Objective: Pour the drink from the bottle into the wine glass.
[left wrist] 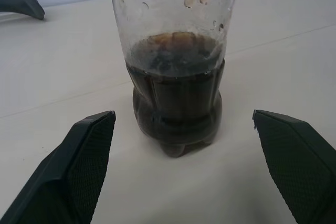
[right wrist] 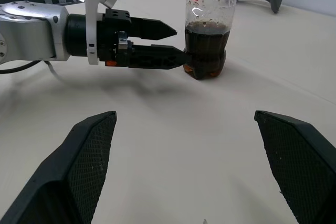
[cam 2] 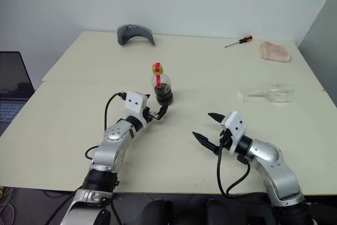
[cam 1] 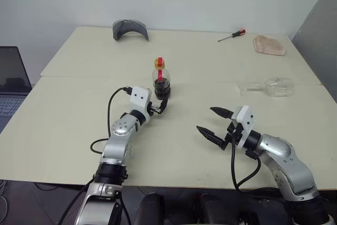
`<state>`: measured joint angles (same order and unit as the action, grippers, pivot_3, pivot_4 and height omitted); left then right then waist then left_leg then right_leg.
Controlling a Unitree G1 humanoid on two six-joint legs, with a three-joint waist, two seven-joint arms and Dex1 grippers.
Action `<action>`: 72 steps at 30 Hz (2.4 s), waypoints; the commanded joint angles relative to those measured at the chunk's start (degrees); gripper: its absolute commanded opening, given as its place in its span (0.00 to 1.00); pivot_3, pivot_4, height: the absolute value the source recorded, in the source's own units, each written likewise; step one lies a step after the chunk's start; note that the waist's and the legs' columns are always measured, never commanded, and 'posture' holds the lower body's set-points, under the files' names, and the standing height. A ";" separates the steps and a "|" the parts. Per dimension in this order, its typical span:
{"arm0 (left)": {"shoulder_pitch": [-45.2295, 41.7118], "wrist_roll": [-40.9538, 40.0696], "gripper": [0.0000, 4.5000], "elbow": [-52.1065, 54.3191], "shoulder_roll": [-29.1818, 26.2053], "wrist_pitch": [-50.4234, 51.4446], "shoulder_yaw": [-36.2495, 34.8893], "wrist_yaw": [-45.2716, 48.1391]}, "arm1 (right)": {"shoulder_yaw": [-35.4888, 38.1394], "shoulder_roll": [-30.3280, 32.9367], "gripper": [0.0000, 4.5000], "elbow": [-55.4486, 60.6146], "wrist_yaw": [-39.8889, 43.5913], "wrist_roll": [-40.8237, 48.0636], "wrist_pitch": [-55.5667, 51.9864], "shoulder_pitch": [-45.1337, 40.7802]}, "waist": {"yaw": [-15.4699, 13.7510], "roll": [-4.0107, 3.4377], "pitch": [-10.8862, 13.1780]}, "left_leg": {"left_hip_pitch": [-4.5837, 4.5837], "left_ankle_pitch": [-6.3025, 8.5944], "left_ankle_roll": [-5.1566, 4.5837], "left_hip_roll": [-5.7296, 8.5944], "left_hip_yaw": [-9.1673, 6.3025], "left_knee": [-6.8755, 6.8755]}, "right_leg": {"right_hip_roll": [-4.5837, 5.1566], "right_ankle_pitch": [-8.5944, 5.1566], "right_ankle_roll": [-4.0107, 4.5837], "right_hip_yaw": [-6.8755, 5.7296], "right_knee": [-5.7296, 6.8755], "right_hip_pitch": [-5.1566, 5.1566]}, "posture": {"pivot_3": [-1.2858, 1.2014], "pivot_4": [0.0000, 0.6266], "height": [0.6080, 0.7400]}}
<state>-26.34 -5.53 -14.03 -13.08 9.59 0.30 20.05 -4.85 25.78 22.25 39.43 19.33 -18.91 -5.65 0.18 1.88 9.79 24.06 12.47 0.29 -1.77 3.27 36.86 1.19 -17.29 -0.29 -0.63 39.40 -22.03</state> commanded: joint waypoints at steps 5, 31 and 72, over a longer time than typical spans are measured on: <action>-4.73 -0.11 1.00 -5.45 1.34 -3.68 -0.76 0.04 | -0.07 0.21 1.00 3.46 -0.16 0.97 -1.46 -1.35 | 0.00 0.01 0.00 | 0.00 0.00 0.00 0.00 -0.01 0.00 | 0.00 0.01 0.01 -0.01 0.02 0.00 | 0.52 0.24 1.00; -22.84 1.27 1.00 -35.24 3.03 -16.94 -2.01 0.34 | 0.70 0.40 1.00 7.84 -2.64 1.73 -6.46 -1.57 | -0.03 0.07 0.04 | 0.06 -0.01 0.02 0.03 -0.03 0.05 | 0.01 0.02 -0.01 -0.05 0.02 -0.02 | 0.52 0.24 1.00; 0.09 -5.89 0.24 13.86 -5.47 0.35 17.98 36.37 | 16.47 13.39 1.00 25.70 -6.47 29.09 -26.44 -0.79 | 0.07 0.06 0.03 | 0.05 -0.02 0.03 0.01 -0.09 0.08 | -0.05 -0.08 -0.16 -0.01 0.07 -0.01 | 0.52 0.24 1.00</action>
<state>-24.42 -11.58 -0.80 -18.83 12.21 17.95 55.21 11.59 39.28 46.96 34.44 46.89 -45.42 -5.15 0.25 1.94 9.83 24.12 12.45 0.32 -1.75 3.18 36.94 1.14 -17.37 -0.45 -0.64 39.46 -22.05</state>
